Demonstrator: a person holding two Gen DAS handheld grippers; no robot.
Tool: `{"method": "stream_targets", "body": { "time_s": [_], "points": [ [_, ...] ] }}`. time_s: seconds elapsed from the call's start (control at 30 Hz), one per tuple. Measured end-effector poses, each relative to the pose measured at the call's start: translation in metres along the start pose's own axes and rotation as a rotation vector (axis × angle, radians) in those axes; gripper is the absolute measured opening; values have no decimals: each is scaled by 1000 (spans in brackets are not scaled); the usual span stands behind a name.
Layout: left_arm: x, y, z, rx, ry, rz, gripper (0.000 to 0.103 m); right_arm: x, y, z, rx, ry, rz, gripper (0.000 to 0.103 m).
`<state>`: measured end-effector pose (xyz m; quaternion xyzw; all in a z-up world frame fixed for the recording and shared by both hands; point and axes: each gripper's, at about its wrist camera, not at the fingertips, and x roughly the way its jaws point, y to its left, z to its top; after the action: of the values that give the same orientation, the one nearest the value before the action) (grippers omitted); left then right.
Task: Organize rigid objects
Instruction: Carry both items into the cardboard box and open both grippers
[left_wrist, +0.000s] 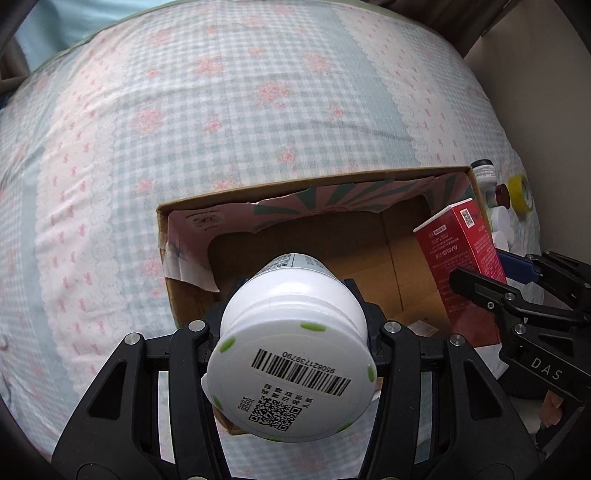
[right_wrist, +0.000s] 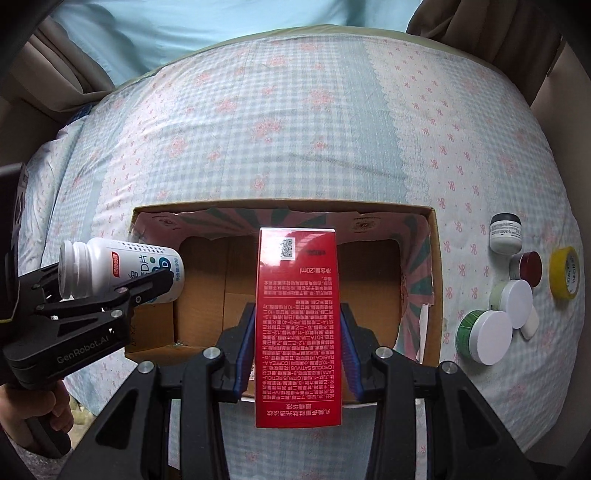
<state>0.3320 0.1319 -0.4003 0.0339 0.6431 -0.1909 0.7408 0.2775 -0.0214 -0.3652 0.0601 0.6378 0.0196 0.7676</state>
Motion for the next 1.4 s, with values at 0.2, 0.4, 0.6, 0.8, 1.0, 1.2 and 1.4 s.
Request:
{"method": "stream_targets", "body": {
  "time_s": [0.2, 0.4, 0.6, 0.8, 1.0, 1.2, 1.4],
  "points": [
    [37, 8, 5, 11, 55, 19, 47, 49, -7, 3, 14, 58, -10, 38],
    [63, -12, 8, 101, 109, 16, 47, 76, -10, 3, -11, 68, -31, 38],
    [62, -14, 19, 162, 100, 76, 47, 85, -13, 0, -63, 65, -43, 38],
    [43, -18, 23, 237, 51, 120, 103, 89, -10, -2, -105, 49, -38, 60],
    [26, -4, 19, 211, 36, 97, 103, 69, -17, -19, -117, -17, -14, 103],
    [12, 2, 7, 179, 17, 93, 103, 49, -8, -21, -170, -37, -74, 103],
    [-20, -1, -4, 153, -27, 98, 103, 25, -15, -21, -179, -48, -63, 103]
  ]
}}
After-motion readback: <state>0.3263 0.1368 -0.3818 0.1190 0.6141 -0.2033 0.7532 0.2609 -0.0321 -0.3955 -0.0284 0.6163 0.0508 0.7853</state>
